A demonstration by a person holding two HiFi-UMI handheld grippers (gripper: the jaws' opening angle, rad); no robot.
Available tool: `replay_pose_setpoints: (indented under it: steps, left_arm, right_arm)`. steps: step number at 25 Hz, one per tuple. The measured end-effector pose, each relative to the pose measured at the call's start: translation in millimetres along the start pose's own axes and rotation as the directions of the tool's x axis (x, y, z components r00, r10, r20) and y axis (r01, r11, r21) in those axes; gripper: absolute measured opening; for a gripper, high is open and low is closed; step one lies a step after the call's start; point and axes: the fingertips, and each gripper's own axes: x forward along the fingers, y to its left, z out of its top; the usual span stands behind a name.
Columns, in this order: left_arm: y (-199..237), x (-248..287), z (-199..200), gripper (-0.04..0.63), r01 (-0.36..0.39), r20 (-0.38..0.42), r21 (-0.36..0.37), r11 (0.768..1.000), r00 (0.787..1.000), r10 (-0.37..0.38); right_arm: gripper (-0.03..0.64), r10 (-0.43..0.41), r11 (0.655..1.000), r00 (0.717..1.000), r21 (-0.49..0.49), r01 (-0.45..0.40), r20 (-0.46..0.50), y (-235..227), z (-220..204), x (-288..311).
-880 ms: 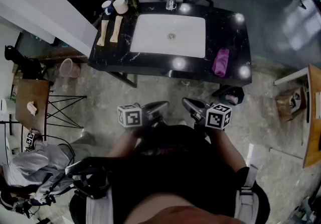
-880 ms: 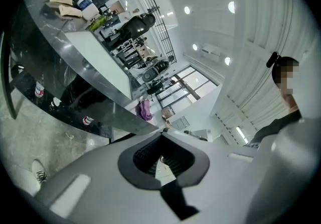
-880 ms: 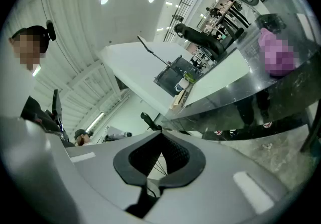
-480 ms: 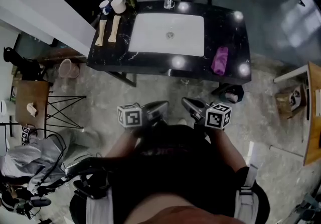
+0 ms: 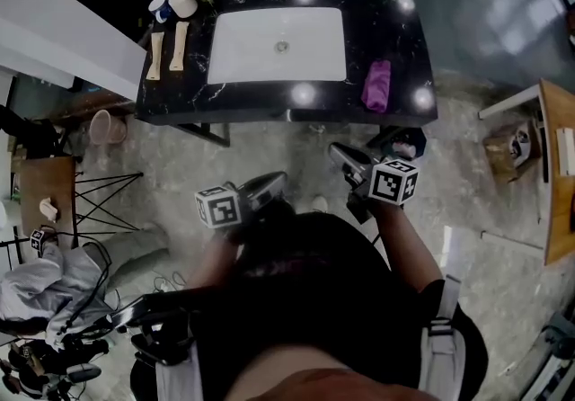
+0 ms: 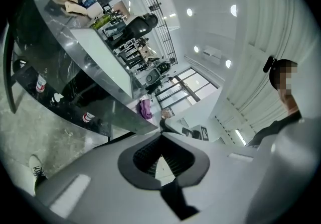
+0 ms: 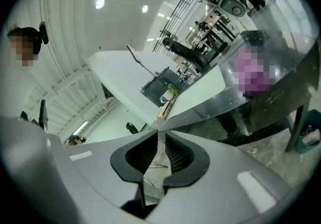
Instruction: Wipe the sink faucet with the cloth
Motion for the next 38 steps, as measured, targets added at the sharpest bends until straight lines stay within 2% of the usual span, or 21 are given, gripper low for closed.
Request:
replay_pose_setpoints:
  steps: [2, 3, 4, 6, 7, 9, 15, 19, 23, 26, 32, 35, 37, 38]
  left_arm:
    - [1, 0, -1, 0.000, 0.005, -0.005, 0.001, 1.000, 1.000, -0.005]
    - [2, 0, -1, 0.000, 0.007, -0.007, 0.000, 1.000, 1.000, -0.007]
    - [3, -1, -1, 0.000, 0.007, -0.009, -0.002, 1.000, 1.000, -0.007]
    - [5, -3, 2, 0.000, 0.008, -0.014, -0.007, 1.000, 1.000, -0.008]
    - [6, -3, 4, 0.000, 0.012, -0.016, -0.007, 1.000, 1.000, -0.012]
    - [7, -4, 8, 0.000, 0.023, -0.019, -0.004, 1.000, 1.000, -0.023]
    - [18, -16, 23, 0.000, 0.022, -0.019, -0.017, 1.000, 1.000, -0.022]
    - [31, -28, 34, 0.000, 0.023, 0.010, -0.048, 0.999, 1.000, -0.022]
    - [45, -40, 52, 0.000, 0.028, 0.034, -0.060, 0.998, 0.999, -0.026]
    - [55, -47, 66, 0.000, 0.042, 0.046, -0.064, 0.997, 0.998, -0.039]
    - [71, -50, 100, 0.000, 0.088, 0.019, -0.034, 0.996, 0.996, -0.087]
    - [80, -53, 119, 0.000, 0.108, 0.003, -0.024, 0.994, 0.994, -0.108]
    - [88, -58, 129, 0.000, 0.112, 0.001, -0.017, 0.994, 0.994, -0.112]
    - [92, -60, 133, 0.000, 0.112, 0.001, -0.015, 0.994, 0.994, -0.112]
  right_arm:
    - [0.077, -0.112, 0.993, 0.993, -0.033, 0.113, 0.041, -32, 26, -12]
    - [0.090, -0.192, 0.979, 0.980, -0.063, 0.195, 0.057, -53, 42, -20]
    - [0.103, -0.280, 0.953, 0.957, -0.100, 0.286, 0.069, -76, 58, -29]
    - [0.148, -0.440, 0.878, 0.895, -0.170, 0.447, 0.078, -120, 88, -44]
    - [0.149, -0.496, 0.845, 0.865, -0.188, 0.501, 0.073, -138, 101, -50]
    - [0.163, -0.556, 0.814, 0.830, -0.175, 0.554, 0.043, -164, 121, -54]
    - [0.199, -0.628, 0.777, 0.773, -0.141, 0.614, -0.095, -210, 144, -25]
    - [0.202, -0.692, 0.722, 0.704, -0.156, 0.674, -0.160, -231, 142, -6]
    - [0.177, -0.760, 0.650, 0.621, -0.258, 0.715, -0.191, -238, 139, 1]
    - [0.159, -0.788, 0.615, 0.587, -0.303, 0.728, -0.188, -238, 135, 1]
    - [0.097, -0.822, 0.566, 0.546, -0.354, 0.745, -0.164, -237, 134, 3]
    - [0.084, -0.838, 0.522, 0.537, -0.432, 0.736, -0.098, -216, 147, 9]
    - [0.084, -0.830, 0.493, 0.558, -0.507, 0.707, -0.029, -192, 162, 21]
    - [0.083, -0.811, 0.489, 0.585, -0.544, 0.682, 0.006, -176, 172, 32]
